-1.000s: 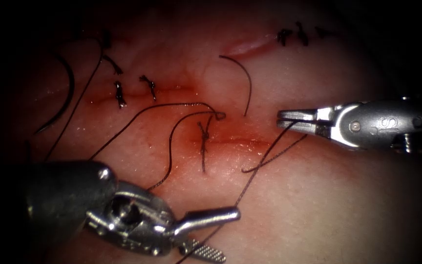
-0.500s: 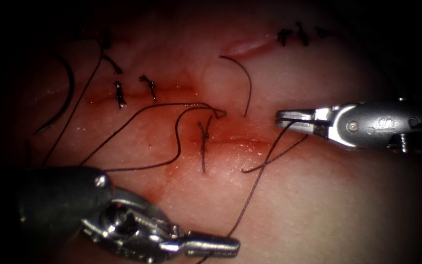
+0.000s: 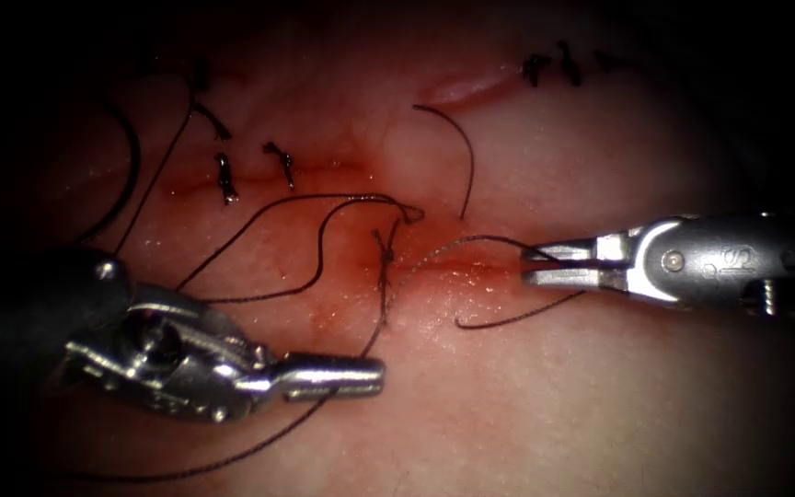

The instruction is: Wound Closure

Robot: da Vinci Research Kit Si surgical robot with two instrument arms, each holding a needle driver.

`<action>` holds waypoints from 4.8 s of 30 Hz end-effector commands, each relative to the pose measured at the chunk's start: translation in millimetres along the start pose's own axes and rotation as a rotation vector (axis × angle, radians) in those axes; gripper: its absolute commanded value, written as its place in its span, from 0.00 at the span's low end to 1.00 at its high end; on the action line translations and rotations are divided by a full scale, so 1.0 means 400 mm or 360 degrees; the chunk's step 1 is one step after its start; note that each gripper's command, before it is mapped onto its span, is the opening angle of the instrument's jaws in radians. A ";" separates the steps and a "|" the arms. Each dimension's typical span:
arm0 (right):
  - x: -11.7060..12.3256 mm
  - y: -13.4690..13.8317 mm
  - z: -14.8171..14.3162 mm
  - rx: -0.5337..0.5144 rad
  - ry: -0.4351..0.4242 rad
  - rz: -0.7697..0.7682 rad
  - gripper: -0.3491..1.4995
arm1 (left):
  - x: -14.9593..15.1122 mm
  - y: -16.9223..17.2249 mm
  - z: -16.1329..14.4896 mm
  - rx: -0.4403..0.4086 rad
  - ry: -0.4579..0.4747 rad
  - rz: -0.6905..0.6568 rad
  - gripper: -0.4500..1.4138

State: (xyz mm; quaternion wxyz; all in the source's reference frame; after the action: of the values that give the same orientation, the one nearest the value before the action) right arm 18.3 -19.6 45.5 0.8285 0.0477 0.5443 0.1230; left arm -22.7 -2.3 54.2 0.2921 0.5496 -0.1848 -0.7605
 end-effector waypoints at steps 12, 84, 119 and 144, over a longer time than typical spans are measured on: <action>0.0029 0.0079 -0.0211 -0.0107 0.0249 0.0213 0.98 | -0.0085 -0.0046 -0.0114 0.0116 -0.0212 -0.0045 0.00; -0.0158 -0.0023 0.0365 -0.0014 0.0118 0.0229 0.77 | -0.0137 -0.0061 0.0069 0.0079 -0.0047 -0.0138 0.00; -0.0080 0.0005 0.0282 0.0233 0.0972 0.0657 0.55 | -0.0419 0.0109 0.0202 0.0026 0.0006 -0.0213 0.00; -0.0096 0.0137 0.0263 -0.0815 0.0498 0.1277 0.85 | -0.0333 0.0209 0.0251 -0.0058 -0.0087 -0.0207 0.00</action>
State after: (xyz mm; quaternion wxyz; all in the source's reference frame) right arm 24.7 -15.1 54.1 0.6156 0.0241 0.5502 0.5637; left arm -26.8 -0.6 71.5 0.2449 0.5340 -0.1415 -0.7968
